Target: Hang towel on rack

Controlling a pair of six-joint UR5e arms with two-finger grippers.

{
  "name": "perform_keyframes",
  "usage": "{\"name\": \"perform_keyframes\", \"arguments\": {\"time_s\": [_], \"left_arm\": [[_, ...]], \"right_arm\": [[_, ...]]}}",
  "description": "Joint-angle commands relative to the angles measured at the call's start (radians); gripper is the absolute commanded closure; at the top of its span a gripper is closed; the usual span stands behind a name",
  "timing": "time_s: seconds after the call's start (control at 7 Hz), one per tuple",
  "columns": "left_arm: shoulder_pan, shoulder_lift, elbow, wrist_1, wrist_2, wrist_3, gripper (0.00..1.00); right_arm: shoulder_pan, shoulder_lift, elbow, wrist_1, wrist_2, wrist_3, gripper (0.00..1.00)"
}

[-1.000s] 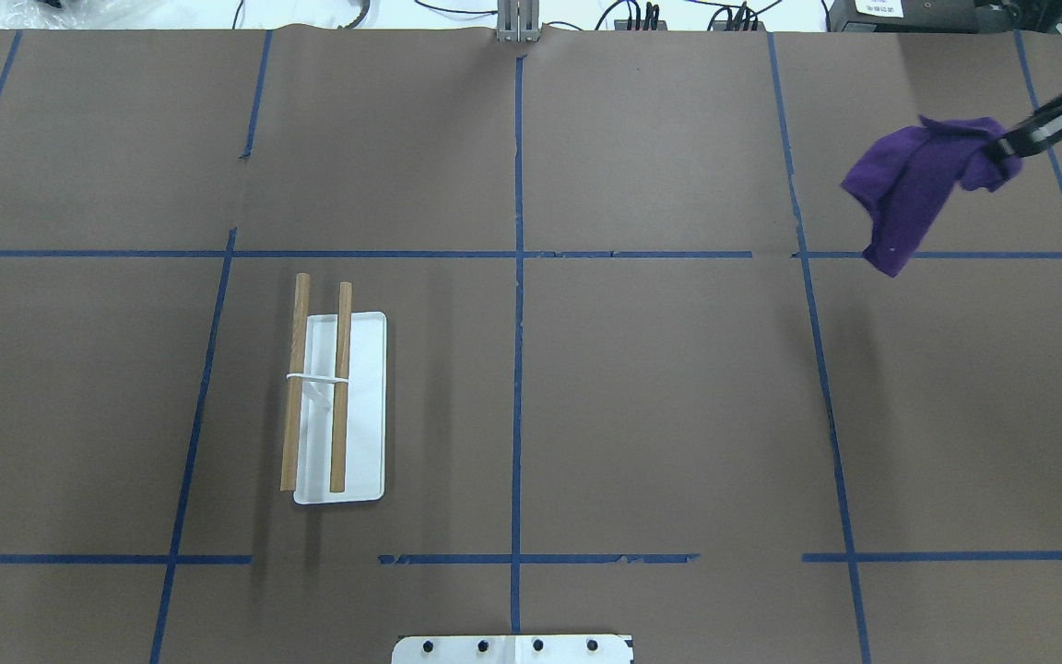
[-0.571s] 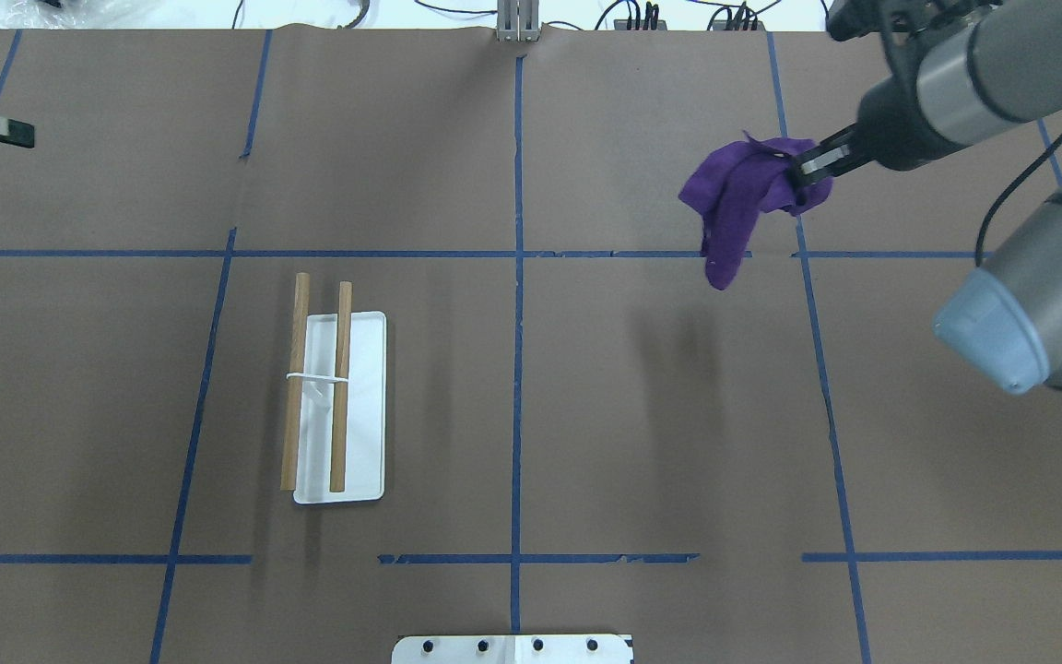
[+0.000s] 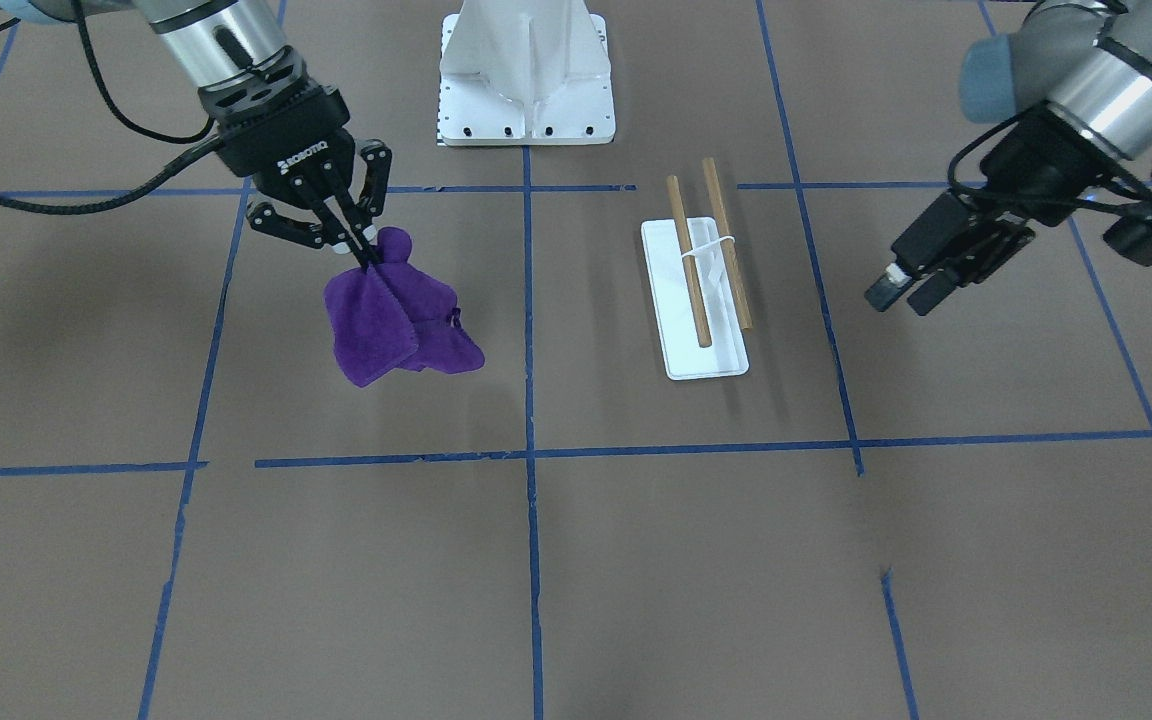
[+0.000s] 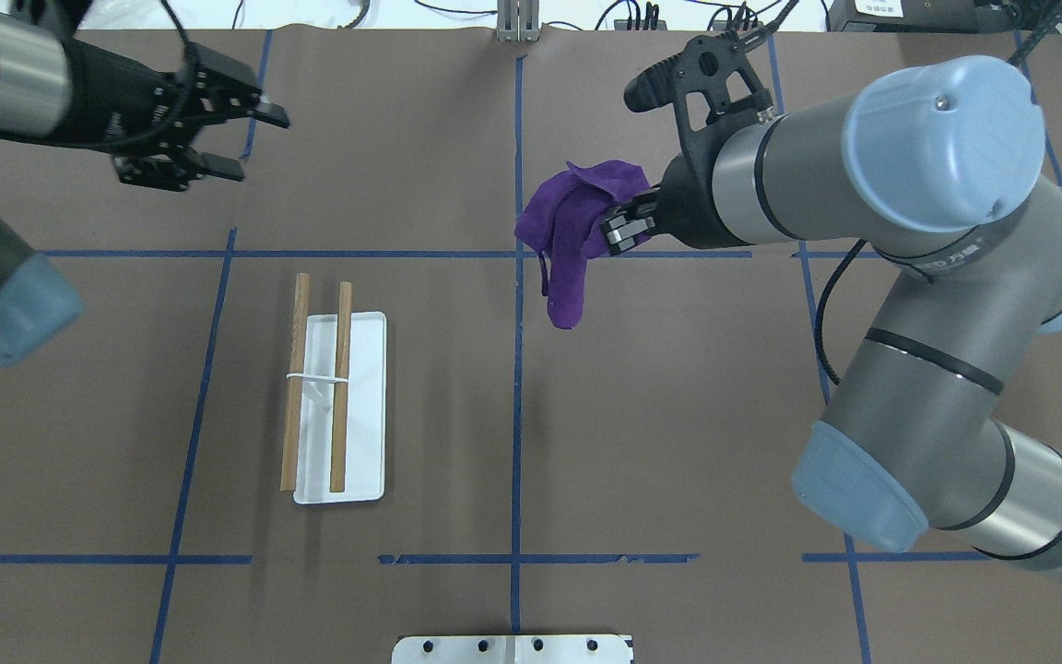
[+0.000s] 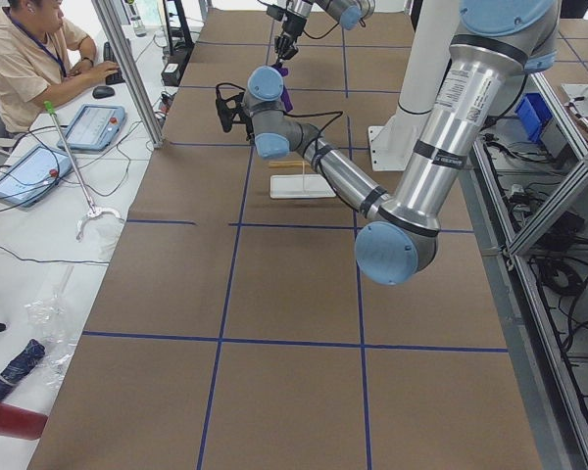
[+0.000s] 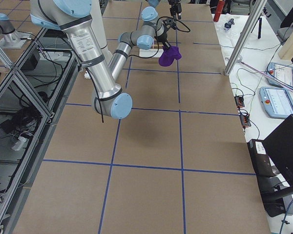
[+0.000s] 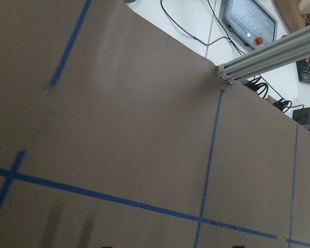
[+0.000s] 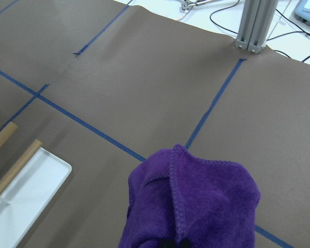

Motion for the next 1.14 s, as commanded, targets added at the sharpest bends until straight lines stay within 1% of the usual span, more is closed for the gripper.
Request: {"name": "perform_keyframes", "arguments": {"time_s": [0.0,0.14,0.57,0.71,0.86,1.0], "left_arm": [[0.165,-0.115,0.008,0.107,0.139,-0.152,0.18],[0.195,-0.135,0.017,0.109,0.170,-0.198,0.18],[0.233,-0.154,0.016,0.109,0.171,-0.275,0.18],[0.252,-0.175,0.017,0.109,0.193,-0.304,0.20],[0.253,-0.183,0.013,0.109,0.194,-0.313,0.21],[0.252,-0.183,0.011,0.109,0.194,-0.312,0.21]], "right_arm": [[-0.056,0.039,0.002,0.080,-0.047,-0.005,1.00],[-0.075,0.036,0.002,0.104,-0.081,-0.005,1.00],[-0.083,0.038,0.005,0.105,-0.089,-0.005,1.00],[-0.083,0.039,0.006,0.107,-0.094,-0.005,1.00],[-0.090,0.035,0.011,0.116,-0.104,-0.005,1.00],[-0.107,0.033,0.013,0.116,-0.133,-0.006,1.00]]}}
